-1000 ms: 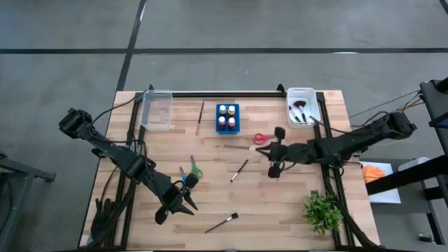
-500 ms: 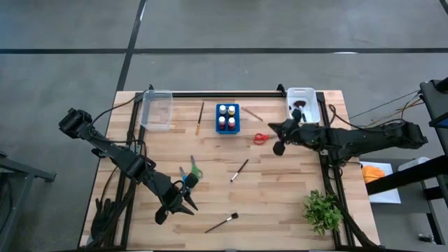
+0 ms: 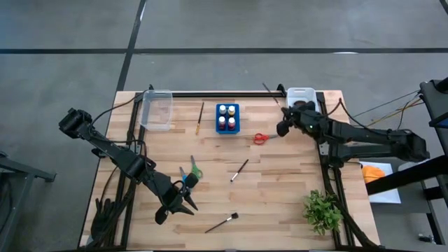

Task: Pick & Place Paint Supplies
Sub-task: Put the black eyeshadow brush into the white bin

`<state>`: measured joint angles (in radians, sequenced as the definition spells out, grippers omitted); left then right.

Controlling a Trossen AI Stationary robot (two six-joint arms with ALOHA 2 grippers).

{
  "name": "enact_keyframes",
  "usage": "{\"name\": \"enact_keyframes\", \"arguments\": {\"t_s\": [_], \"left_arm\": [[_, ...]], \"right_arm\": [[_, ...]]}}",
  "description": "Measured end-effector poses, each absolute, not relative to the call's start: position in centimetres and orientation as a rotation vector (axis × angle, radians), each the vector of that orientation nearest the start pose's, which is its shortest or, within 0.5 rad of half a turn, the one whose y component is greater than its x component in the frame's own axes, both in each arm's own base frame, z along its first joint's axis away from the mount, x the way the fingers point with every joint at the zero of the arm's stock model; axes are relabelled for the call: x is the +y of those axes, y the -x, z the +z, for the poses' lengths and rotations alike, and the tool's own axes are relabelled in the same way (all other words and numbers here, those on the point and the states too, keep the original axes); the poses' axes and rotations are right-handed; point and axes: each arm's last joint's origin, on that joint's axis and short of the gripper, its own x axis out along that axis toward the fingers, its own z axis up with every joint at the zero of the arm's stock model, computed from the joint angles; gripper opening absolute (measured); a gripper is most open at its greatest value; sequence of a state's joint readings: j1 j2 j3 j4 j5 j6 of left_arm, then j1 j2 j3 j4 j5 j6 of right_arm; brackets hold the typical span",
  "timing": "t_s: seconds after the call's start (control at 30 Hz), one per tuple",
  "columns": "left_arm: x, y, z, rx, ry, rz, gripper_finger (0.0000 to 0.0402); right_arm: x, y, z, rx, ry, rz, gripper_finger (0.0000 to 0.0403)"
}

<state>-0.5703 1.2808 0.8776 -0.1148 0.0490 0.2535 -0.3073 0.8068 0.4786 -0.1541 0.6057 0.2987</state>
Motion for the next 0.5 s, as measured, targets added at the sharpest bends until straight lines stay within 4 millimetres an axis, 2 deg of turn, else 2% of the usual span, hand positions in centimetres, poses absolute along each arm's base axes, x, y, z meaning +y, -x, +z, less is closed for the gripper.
{"name": "enact_keyframes", "arguments": {"t_s": [0.23, 0.5], "left_arm": [[-15.1, -23.3, 26.7, 0.433, -0.376, -0.668, 0.0095], [-15.1, -23.3, 26.7, 0.435, -0.375, -0.668, 0.0095]], "right_arm": [[-8.7, -14.1, 22.2, 0.427, -0.252, -1.117, 0.0011], [-9.9, -12.7, 21.5, 0.465, -0.336, -1.248, 0.0011]]}}
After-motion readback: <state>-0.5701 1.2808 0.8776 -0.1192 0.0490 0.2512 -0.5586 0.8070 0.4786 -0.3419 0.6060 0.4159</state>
